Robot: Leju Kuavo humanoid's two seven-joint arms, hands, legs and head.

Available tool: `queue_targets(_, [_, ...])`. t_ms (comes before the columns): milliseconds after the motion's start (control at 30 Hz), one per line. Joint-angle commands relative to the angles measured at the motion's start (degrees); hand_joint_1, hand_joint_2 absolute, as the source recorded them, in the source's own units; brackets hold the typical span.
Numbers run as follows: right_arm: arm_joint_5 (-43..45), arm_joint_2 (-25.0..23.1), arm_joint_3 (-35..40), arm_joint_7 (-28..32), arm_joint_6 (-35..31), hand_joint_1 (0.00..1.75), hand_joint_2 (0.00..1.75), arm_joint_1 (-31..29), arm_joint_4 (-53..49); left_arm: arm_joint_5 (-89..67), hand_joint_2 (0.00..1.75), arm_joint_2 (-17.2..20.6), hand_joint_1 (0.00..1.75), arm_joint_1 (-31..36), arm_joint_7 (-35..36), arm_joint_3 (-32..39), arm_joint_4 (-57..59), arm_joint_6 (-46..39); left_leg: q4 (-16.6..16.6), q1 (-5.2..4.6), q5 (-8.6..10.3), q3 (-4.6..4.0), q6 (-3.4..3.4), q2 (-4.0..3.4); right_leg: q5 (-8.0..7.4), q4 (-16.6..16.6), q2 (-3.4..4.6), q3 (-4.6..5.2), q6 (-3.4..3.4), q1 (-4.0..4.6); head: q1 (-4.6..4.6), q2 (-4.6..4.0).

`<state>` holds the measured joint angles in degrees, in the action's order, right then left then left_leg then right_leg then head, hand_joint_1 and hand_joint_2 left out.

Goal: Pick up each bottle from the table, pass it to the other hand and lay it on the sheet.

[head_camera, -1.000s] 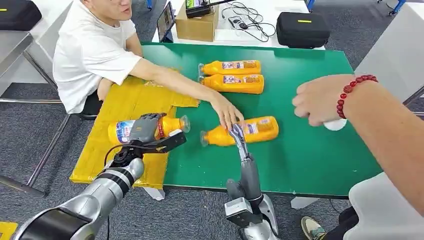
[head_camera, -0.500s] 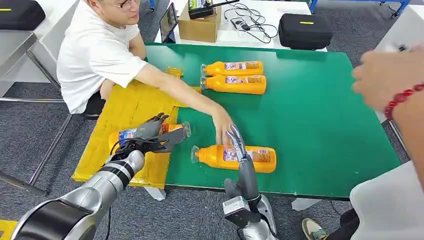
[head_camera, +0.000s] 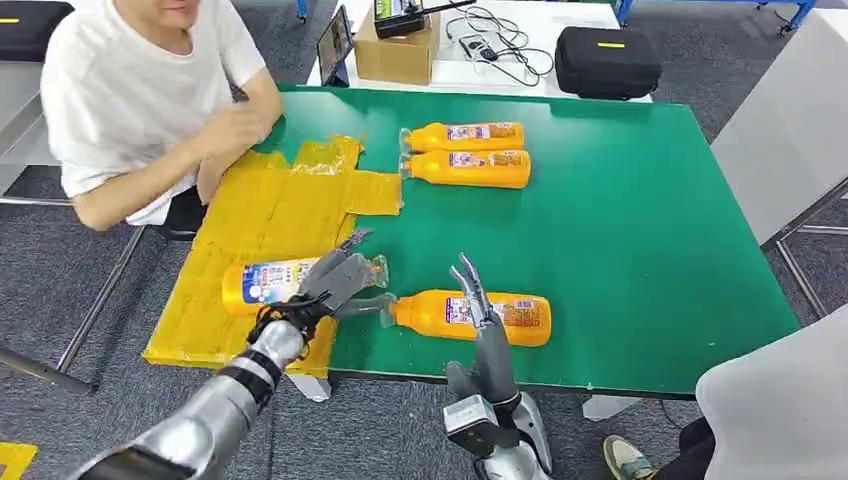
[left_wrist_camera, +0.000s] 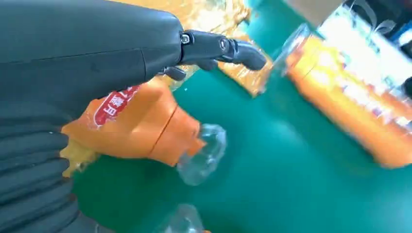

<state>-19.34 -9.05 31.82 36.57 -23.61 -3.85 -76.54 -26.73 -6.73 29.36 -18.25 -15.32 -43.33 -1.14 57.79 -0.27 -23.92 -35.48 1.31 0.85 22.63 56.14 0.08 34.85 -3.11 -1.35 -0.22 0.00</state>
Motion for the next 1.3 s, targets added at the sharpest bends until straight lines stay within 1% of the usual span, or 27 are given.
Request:
queue_targets(33, [-0.4, 1.5, -0.2, 0.3, -0.8, 0.00, 0.00, -0.7, 3.0, 8.0, 1.75, 2.4, 0.00, -6.1, -4.0, -3.3, -16.4, -4.1, 0.0, 0.08, -0.08, 0.14, -0.09, -0.01, 0.08, 0.0, -0.02, -0.16, 0.14, 0.09, -0.02, 0.00])
queue_targets(133, [-1.4, 1.8, 0.0, 0.8, -2.3, 0.00, 0.00, -0.4, 2.9, 14.4, 1.75, 3.7, 0.00, -10.1, -4.7, -2.6, -28.8, -7.2, 0.0, 0.13, -0.21, 0.19, -0.11, -0.22, 0.11, 0.0, 0.17, -0.19, 0.18, 0.15, -0.02, 0.00])
queue_targets(167, [-3.2, 2.3, 0.4, 0.8, -3.7, 0.00, 0.00, -0.5, 3.3, 20.3, 1.75, 3.5, 0.00, -11.4, -4.1, -1.6, -32.6, -5.0, 0.0, 0.13, -0.22, 0.16, -0.10, -0.34, 0.09, 0.0, 0.26, -0.11, 0.16, 0.14, 0.00, 0.00])
queue_targets(200, [-6.5, 3.1, 0.8, 0.0, -6.2, 0.00, 0.00, -0.9, 4.0, 24.9, 1.75, 3.3, 0.00, -12.1, -2.9, -1.1, -34.8, -3.2, 0.0, 0.11, -0.15, 0.08, -0.08, -0.22, 0.07, 0.0, 0.14, -0.08, 0.13, 0.12, 0.02, 0.00])
queue_targets(233, [-7.6, 3.7, 0.6, -0.5, -7.3, 0.00, 0.00, -1.0, 4.2, 26.2, 1.75, 3.4, 0.00, -12.8, -3.4, -1.0, -36.9, -3.8, 0.0, 0.10, -0.11, -0.01, -0.07, -0.20, 0.04, 0.0, 0.12, 0.02, 0.11, 0.10, -0.02, 0.00])
queue_targets(267, [-7.3, 4.1, -0.1, -1.0, -7.2, 0.00, 1.75, -1.0, 4.4, 26.9, 1.75, 3.4, 0.00, -13.5, -3.5, -0.8, -38.6, -4.7, 0.0, 0.14, -0.19, 0.13, -0.10, -0.23, 0.11, 0.0, 0.12, -0.13, 0.16, 0.15, 0.02, 0.00])
queue_targets(333, [-7.3, 4.4, -2.0, -2.3, -7.2, 0.00, 1.75, -0.7, 4.0, 27.4, 1.75, 3.3, 0.00, -15.1, -4.0, -0.5, -41.1, -7.5, 0.0, 0.13, -0.18, 0.12, -0.09, -0.17, 0.10, -0.1, 0.10, -0.15, 0.16, 0.14, 0.00, 0.00])
queue_targets(367, [-9.2, 4.8, -2.5, -4.0, -7.3, 0.00, 1.75, -0.8, 4.3, 27.8, 1.75, 3.3, 0.00, -15.7, -4.3, -0.5, -41.9, -8.5, 0.0, 0.12, -0.16, 0.08, -0.08, -0.16, 0.09, -0.1, 0.11, -0.11, 0.14, 0.13, 0.00, 0.00])
queue_targets(400, [-16.7, 6.1, -2.4, -10.5, -8.6, 0.00, 1.75, -1.7, 6.8, 28.9, 1.75, 2.5, 0.00, -16.9, -4.5, 0.3, -43.1, -9.4, 0.0, 0.06, -0.07, -0.07, -0.04, -0.10, 0.03, -0.1, 0.08, 0.04, 0.09, 0.07, 0.02, 0.00])
queue_targets(433, [-25.7, 7.4, -1.5, -15.4, -10.4, 0.00, 1.75, -2.7, 8.6, 29.4, 1.75, 2.1, 0.00, -18.3, -4.9, 0.7, -44.6, -10.3, 0.0, 0.05, -0.07, -0.07, -0.04, -0.10, 0.03, -0.1, 0.08, 0.03, 0.09, 0.05, 0.00, 0.00])
queue_targets(467, [-34.2, 8.5, -2.4, -21.5, -11.8, 0.00, 1.75, -4.1, 12.8, 30.9, 1.75, 0.9, 0.00, -20.3, -5.3, 1.5, -46.9, -10.9, 0.0, 0.09, -0.16, 0.13, -0.06, -0.21, 0.07, -0.1, 0.16, -0.17, 0.14, 0.10, 0.00, 0.00])
queue_targets(500, [-40.2, 9.1, -3.3, -26.6, -12.1, 0.00, 1.75, -5.3, 16.7, 32.3, 1.75, -0.9, 0.00, -22.5, -5.6, 2.6, -49.3, -12.6, -0.1, 0.07, -0.11, 0.04, -0.06, -0.16, 0.04, -0.1, 0.12, -0.08, 0.12, 0.08, 0.00, 0.00])
queue_targets(533, [-44.6, 9.7, -4.4, -30.1, -12.8, 0.00, 1.75, -6.2, 19.8, 34.0, 1.75, -2.6, 0.00, -25.4, -5.4, 3.0, -52.3, -14.1, -0.1, 0.07, -0.10, 0.08, -0.04, -0.17, 0.01, -0.2, 0.13, -0.12, 0.09, 0.08, 0.00, 0.00])
queue_targets(600, [-44.5, 9.9, -5.1, -29.4, -13.3, 0.00, 1.75, -6.4, 21.1, 33.9, 1.75, -2.5, 0.00, -27.1, -5.3, 1.7, -54.3, -14.9, -0.1, 0.09, -0.16, 0.18, -0.04, -0.23, 0.04, -0.2, 0.19, -0.23, 0.11, 0.10, -0.02, 0.00])
queue_targets(667, [-44.5, 9.9, -5.1, -29.4, -13.3, 0.00, 1.75, -6.4, 21.1, 33.9, 1.75, -2.5, 0.00, -27.1, -5.3, 1.7, -54.3, -14.9, -0.1, 0.02, -0.07, -0.04, -0.02, -0.08, 0.03, -0.1, 0.04, 0.00, 0.06, 0.04, 0.00, 0.00])
queue_targets(700, [-44.9, 9.5, -5.8, -30.3, -13.4, 0.00, 1.75, -6.0, 20.5, 33.9, 1.75, -2.3, 0.00, -27.1, -5.5, 1.4, -54.2, -15.3, 0.0, 0.02, -0.06, -0.08, -0.02, 0.00, 0.04, -0.1, 0.00, 0.02, 0.06, 0.03, 0.02, 0.00])
queue_targets(767, [-49.7, 10.0, -6.9, -34.5, -12.9, 0.00, 1.75, -6.4, 20.5, 32.8, 1.75, -3.0, 0.00, -31.4, -8.6, 1.2, -57.6, -17.8, 0.0, 0.07, -0.21, 0.13, -0.07, -0.03, 0.15, -0.1, 0.03, -0.22, 0.15, 0.10, 0.02, 0.00])
queue_targets(800, [-50.6, 10.3, -7.6, -35.6, -12.0, 0.00, 1.75, -6.9, 21.0, 32.5, 1.75, -3.1, 0.00, -33.4, -9.2, 1.1, -59.3, -18.5, 0.0, 0.04, -0.11, -0.06, -0.05, 0.01, 0.07, -0.1, 0.04, -0.02, 0.10, 0.06, -0.02, 0.00])
queue_targets(833, [-51.0, 10.4, -8.1, -36.1, -10.9, 0.00, 1.75, -7.3, 21.6, 31.7, 1.75, -3.1, 0.00, -34.7, -9.8, 1.0, -60.1, -19.5, 0.0, 0.05, -0.26, 0.16, -0.08, -0.22, 0.14, -0.1, 0.22, -0.19, 0.16, 0.08, 0.00, 0.00])
queue_targets(867, [-52.3, 10.6, -8.6, -37.0, -9.9, 0.00, 1.75, -8.4, 22.9, 30.9, 1.75, -3.2, 0.00, -35.5, -10.2, 1.0, -60.6, -20.6, 0.0, 0.08, -0.27, 0.17, -0.08, -0.23, 0.14, -0.1, 0.20, -0.20, 0.17, 0.11, 0.00, 0.00])
queue_targets(900, [-52.7, 10.4, -9.2, -37.4, -9.6, 0.00, 1.75, -9.6, 24.6, 29.3, 1.75, -3.1, 0.00, -35.7, -10.3, 0.6, -60.1, -21.7, 0.0, 0.03, -0.16, -0.04, -0.04, -0.17, 0.05, -0.1, 0.18, 0.01, 0.09, 0.05, 0.00, 0.00])
queue_targets(933, [-53.2, 10.2, -9.6, -37.6, -9.6, 0.00, 1.75, -10.8, 26.5, 28.4, 1.75, -3.2, 0.00, -35.4, -10.3, 0.2, -59.3, -22.5, 0.0, 0.03, -0.23, 0.11, -0.06, -0.31, 0.08, -0.1, 0.29, -0.10, 0.13, 0.06, -0.04, 0.00])
queue_targets(1000, [-52.6, 9.4, -10.1, -36.9, -8.5, 0.00, 1.75, -11.9, 29.0, 25.4, 1.75, -2.7, 0.00, -35.1, -9.5, -0.6, -57.8, -24.3, 0.0, 0.03, -0.16, -0.04, -0.08, -0.15, 0.05, -0.1, 0.08, 0.03, 0.09, 0.04, 0.00, 0.00])
queue_targets(1067, [-52.2, 8.4, -10.0, -36.6, -7.0, 0.00, 1.75, -13.7, 32.4, 24.3, 1.75, -2.8, 0.00, -34.2, -8.8, -1.2, -54.9, -25.2, -0.1, 0.04, -0.14, -0.02, -0.09, -0.07, 0.05, -0.1, 0.07, 0.01, 0.11, 0.06, 0.00, 0.00])
queue_targets(1167, [-51.6, 7.4, -10.1, -36.5, -6.6, 0.00, 1.75, -15.4, 34.4, 23.6, 1.75, -2.8, 0.00, -33.3, -8.6, -1.3, -53.2, -25.9, 0.0, 0.10, -0.21, 0.13, -0.13, -0.17, 0.08, -0.1, 0.12, -0.14, 0.17, 0.12, 0.02, 0.00])
queue_targets(1200, [-52.0, 7.2, -9.9, -36.8, -6.2, 0.00, 1.75, -16.1, 35.7, 23.5, 1.75, -2.8, 0.00, -33.0, -8.6, -1.2, -52.8, -26.1, 0.0, 0.03, -0.10, -0.06, -0.08, -0.07, 0.03, -0.1, 0.06, 0.05, 0.09, 0.04, 0.00, 0.00])
queue_targets(1300, [-51.5, 6.0, -9.4, -38.4, -2.0, 0.00, 1.75, -21.4, 42.9, 23.2, 1.75, -2.6, 0.00, -31.0, -7.4, -2.2, -51.1, -26.1, 0.0, 0.11, -0.20, 0.16, -0.14, -0.17, 0.09, -0.1, 0.11, -0.17, 0.19, 0.14, 0.00, 0.00])
